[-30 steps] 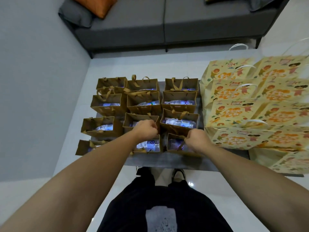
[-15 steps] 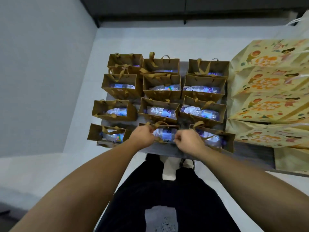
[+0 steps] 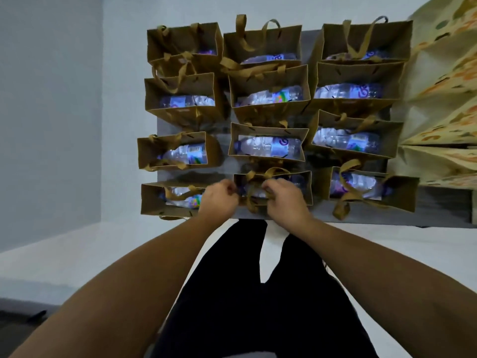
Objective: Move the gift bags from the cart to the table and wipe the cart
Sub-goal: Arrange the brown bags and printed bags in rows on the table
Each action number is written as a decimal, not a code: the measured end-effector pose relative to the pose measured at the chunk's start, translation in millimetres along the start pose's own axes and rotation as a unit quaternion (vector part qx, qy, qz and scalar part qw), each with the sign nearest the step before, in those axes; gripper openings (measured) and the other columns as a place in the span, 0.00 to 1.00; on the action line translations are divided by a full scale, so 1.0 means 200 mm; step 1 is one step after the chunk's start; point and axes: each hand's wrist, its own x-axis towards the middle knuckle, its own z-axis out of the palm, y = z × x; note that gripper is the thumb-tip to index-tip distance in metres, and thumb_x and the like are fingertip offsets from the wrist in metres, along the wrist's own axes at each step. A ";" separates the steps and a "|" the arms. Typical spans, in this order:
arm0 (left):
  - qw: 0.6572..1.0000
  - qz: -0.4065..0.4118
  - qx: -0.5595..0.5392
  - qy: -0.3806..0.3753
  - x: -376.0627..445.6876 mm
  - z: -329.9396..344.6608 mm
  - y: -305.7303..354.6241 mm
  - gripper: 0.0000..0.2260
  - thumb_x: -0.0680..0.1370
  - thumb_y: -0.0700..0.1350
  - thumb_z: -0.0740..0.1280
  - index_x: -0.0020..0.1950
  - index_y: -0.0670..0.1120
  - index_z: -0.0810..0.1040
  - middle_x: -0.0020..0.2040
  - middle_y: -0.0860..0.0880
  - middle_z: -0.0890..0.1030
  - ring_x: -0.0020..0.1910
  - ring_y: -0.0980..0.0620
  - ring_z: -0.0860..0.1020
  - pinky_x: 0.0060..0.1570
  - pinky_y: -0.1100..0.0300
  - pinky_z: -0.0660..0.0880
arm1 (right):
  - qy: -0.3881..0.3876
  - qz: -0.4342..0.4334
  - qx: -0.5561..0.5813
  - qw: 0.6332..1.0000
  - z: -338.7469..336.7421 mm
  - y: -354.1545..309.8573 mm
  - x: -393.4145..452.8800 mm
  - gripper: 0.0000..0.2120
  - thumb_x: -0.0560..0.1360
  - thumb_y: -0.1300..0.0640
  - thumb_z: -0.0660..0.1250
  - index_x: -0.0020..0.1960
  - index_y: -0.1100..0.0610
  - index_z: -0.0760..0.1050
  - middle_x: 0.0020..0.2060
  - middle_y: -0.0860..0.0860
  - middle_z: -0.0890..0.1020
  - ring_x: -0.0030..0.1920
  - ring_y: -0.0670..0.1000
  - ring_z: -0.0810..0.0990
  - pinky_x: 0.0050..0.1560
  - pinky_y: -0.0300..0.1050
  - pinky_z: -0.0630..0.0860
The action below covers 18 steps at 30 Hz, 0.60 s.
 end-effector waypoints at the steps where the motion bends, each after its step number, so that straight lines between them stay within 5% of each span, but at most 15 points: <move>1: 1.000 0.001 -0.002 0.004 0.02 0.00 -0.01 0.10 0.81 0.42 0.64 0.61 0.47 0.79 0.56 0.45 0.82 0.54 0.46 0.79 0.58 0.53 0.76 | 0.015 -0.016 -0.005 1.000 -0.01 -0.02 0.01 0.18 0.73 0.65 0.68 0.63 0.57 0.77 0.52 0.58 0.80 0.53 0.62 0.78 0.50 0.53 0.75; 6: 1.000 0.002 -0.028 0.015 0.07 -0.02 -0.04 0.10 0.80 0.41 0.65 0.60 0.48 0.79 0.54 0.47 0.82 0.51 0.51 0.76 0.53 0.58 0.71 | -0.055 -0.004 -0.194 0.979 -0.08 -0.04 0.14 0.32 0.78 0.62 0.65 0.79 0.53 0.57 0.52 0.59 0.77 0.49 0.64 0.80 0.44 0.54 0.76; 11: 0.999 0.008 -0.054 -0.002 0.08 -0.10 -0.03 0.10 0.80 0.40 0.63 0.60 0.49 0.78 0.53 0.47 0.81 0.53 0.48 0.78 0.57 0.53 0.76 | -0.031 0.051 -0.157 0.986 -0.15 -0.09 0.17 0.10 0.77 0.61 0.66 0.58 0.57 0.78 0.48 0.58 0.81 0.50 0.63 0.79 0.47 0.52 0.77; 18: 0.996 0.046 -0.065 0.035 0.08 -0.26 0.11 0.09 0.79 0.41 0.63 0.57 0.49 0.80 0.56 0.44 0.82 0.58 0.43 0.78 0.61 0.51 0.75 | 0.025 0.045 -0.113 0.992 -0.31 -0.27 0.03 0.06 0.74 0.53 0.69 0.41 0.55 0.77 0.40 0.51 0.73 0.46 0.59 0.79 0.42 0.46 0.69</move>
